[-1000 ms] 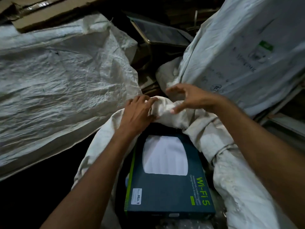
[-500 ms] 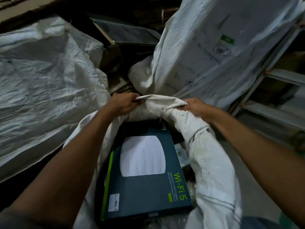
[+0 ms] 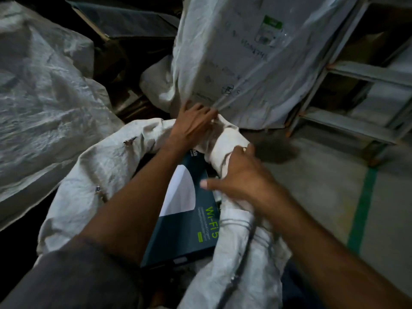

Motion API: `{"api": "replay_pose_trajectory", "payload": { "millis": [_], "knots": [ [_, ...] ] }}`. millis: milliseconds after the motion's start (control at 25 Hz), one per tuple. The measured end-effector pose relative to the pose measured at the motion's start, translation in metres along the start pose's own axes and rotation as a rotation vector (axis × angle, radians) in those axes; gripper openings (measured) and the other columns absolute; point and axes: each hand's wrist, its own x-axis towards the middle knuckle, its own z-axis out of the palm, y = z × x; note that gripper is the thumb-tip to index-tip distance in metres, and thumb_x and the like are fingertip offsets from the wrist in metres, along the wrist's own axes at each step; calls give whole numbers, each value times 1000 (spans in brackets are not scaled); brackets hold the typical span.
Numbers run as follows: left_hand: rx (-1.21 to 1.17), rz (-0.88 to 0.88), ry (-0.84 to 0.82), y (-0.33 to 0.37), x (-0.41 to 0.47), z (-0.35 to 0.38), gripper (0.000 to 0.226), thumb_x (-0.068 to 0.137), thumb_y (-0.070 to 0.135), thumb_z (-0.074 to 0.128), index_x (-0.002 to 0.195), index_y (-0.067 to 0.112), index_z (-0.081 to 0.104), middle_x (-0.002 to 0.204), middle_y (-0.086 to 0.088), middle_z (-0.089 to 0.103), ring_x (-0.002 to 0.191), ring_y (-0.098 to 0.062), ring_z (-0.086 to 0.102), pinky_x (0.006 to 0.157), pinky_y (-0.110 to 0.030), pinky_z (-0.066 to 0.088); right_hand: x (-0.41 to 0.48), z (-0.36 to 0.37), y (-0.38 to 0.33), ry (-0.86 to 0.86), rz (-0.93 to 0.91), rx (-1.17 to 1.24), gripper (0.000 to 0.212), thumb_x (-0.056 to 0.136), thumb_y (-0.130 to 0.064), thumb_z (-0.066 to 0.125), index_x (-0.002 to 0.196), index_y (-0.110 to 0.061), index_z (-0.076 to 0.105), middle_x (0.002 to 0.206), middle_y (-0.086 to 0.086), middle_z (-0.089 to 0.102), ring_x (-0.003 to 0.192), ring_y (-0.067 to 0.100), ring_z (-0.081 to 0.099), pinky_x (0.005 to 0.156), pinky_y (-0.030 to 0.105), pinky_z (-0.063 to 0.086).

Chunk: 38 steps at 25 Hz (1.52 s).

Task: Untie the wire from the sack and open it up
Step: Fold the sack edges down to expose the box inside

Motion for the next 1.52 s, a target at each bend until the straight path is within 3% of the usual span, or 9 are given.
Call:
{"api": "replay_pose_trajectory", "payload": {
  "millis": [240, 400, 520, 640, 800, 1000, 1120, 1280, 1520],
  "knots": [
    [-401, -376, -75, 42, -23, -72, 39, 94, 55, 60, 113, 22, 65, 121, -5, 62, 114, -26, 55, 92, -40, 44, 36, -28, 82, -89, 386, 800, 21, 102, -10, 49, 111, 1, 66, 125, 17, 62, 127, 33, 57, 90, 29, 52],
    [-931, -446, -727, 105, -104, -144, 58, 91, 66, 53, 115, 15, 66, 110, -4, 70, 99, -18, 67, 87, -39, 58, 23, -31, 113, -44, 560, 1317, 36, 106, -5, 34, 70, -5, 41, 77, 10, 44, 78, 25, 51, 77, 28, 45],
    [-908, -367, -867, 143, -178, -156, 63, 81, 74, 59, 120, 24, 65, 108, 1, 74, 99, -17, 71, 93, -43, 59, 13, -38, 96, 58, 249, 985, 9, 92, -10, 50, 83, -13, 51, 95, 8, 57, 99, 29, 63, 83, 34, 53],
    [-1157, -428, -762, 164, -229, -170, 40, 89, 49, 72, 125, 33, 62, 112, 17, 75, 101, -1, 71, 83, -21, 58, -25, -69, 75, 318, -321, 545, 32, 73, -10, 66, 98, -29, 67, 116, -3, 66, 110, 16, 62, 91, 26, 53],
    [-1030, -295, -654, 151, -274, -191, 59, 82, 45, 83, 134, 39, 55, 122, 25, 68, 111, 8, 63, 92, -15, 51, -92, -81, 45, -490, -862, -115, 63, 76, -30, 83, 135, -31, 59, 127, -14, 62, 114, 2, 57, 91, 16, 44],
    [-194, -324, 88, 208, -308, -171, 41, 75, 18, 77, 111, 19, 59, 97, -1, 64, 83, -30, 65, 55, -31, 44, -109, -43, 64, 170, -1073, -612, 18, 76, -22, 65, 87, -26, 51, 75, -5, 57, 75, 29, 61, 55, 32, 28],
    [-308, -351, 172, 235, -320, -159, 41, 82, 21, 78, 117, 17, 56, 113, -1, 55, 89, -23, 62, 57, -34, 47, -129, -21, 90, 464, -1145, -694, 23, 79, -11, 64, 100, -18, 58, 84, 7, 64, 68, 34, 66, 49, 33, 29],
    [-955, -241, -209, 195, -337, -173, 29, 88, 39, 77, 112, 24, 69, 128, 11, 61, 113, -6, 63, 82, -28, 59, -160, -16, 138, 0, -1005, -799, 33, 85, -31, 62, 116, -27, 52, 117, 2, 48, 97, 24, 56, 64, 37, 46],
    [-632, -399, -418, 162, -349, -165, 80, 72, 54, 85, 137, 34, 43, 142, 6, 57, 124, -21, 58, 99, -39, 48, -154, -16, 97, -318, -889, -801, 56, 90, -56, 61, 138, -28, 53, 155, -2, 34, 128, 23, 52, 100, 40, 46]
  ]
}}
